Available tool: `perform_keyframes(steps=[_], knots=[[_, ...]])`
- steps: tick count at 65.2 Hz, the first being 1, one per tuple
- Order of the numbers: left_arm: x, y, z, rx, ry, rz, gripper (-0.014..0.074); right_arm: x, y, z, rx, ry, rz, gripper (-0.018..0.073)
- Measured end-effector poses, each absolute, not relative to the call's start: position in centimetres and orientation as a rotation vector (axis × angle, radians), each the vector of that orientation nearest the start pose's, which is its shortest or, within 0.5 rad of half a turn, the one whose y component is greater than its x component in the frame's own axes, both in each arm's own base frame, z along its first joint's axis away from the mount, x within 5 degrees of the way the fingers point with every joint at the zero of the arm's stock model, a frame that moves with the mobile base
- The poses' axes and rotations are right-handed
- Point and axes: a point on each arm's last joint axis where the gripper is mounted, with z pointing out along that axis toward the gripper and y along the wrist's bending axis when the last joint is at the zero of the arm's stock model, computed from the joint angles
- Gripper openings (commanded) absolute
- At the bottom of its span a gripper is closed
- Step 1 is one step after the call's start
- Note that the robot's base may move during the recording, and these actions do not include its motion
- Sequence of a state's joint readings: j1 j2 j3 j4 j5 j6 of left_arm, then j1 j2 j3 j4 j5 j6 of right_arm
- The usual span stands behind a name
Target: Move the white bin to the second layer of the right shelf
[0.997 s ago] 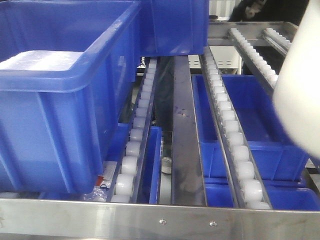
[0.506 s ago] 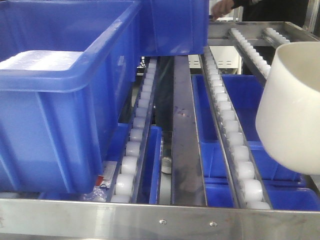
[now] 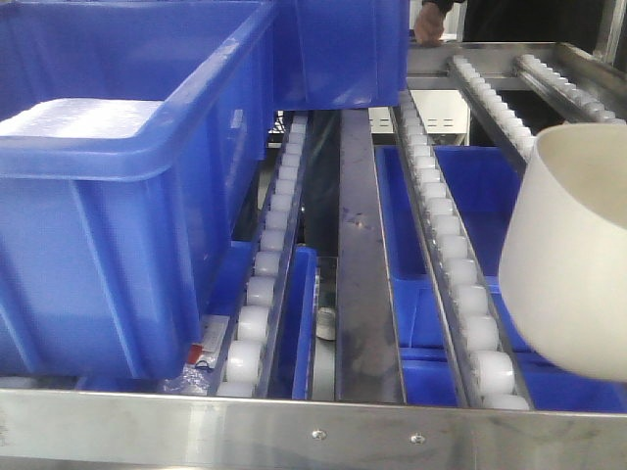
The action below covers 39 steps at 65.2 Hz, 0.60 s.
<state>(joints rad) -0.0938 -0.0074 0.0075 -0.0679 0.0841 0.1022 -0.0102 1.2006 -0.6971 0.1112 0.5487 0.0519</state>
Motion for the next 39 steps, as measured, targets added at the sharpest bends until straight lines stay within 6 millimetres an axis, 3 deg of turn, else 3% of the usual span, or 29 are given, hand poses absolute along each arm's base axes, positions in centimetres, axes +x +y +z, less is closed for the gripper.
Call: perform_keyframes(steps=[11,26,39], knots=[[5.6,-0.6,20.3,0.105,1.564,-0.051,0.0085,21.9,0.3,23.3,0.18,2.568,0.126,0.0076],[5.6,-0.6,20.3,0.105,1.564,-0.051,0.0085,21.9,0.3,23.1,0.189,2.559,0.134,0.0251],[5.6,-0.6,20.3,0.105,1.564,-0.051,0.0085,22.1,0.3,23.3,0.194,2.524,0.138,0.027]])
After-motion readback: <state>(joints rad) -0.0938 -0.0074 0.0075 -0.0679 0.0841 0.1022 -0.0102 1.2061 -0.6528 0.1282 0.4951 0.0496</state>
